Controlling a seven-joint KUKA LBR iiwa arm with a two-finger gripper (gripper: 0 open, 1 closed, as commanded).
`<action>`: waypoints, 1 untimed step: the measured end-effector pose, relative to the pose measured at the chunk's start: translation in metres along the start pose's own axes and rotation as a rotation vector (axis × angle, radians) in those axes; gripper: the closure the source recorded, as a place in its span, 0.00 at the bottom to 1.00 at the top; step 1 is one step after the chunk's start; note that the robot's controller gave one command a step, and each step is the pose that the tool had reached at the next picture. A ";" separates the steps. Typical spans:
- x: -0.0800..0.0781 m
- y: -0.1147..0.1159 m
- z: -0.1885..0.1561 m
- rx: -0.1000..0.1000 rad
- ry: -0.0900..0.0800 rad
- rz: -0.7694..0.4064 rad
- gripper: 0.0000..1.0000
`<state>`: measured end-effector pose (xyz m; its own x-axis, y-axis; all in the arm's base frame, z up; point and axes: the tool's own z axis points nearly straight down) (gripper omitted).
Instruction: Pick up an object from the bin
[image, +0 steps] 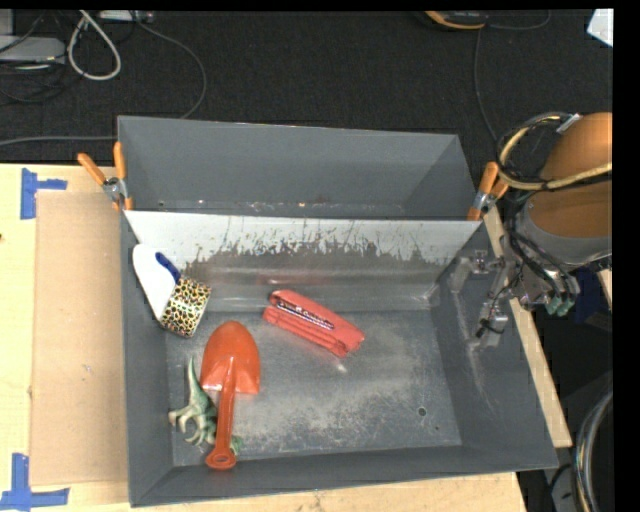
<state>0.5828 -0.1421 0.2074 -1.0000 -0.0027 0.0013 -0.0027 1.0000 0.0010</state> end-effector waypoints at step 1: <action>-0.020 0.102 0.139 -0.002 0.004 -0.059 0.00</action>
Offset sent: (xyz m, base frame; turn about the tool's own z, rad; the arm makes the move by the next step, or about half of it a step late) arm 0.0038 0.1127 -0.0525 0.0544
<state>0.6023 -0.0403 0.0682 -0.9981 -0.0621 0.0054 -0.0621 0.9981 0.0033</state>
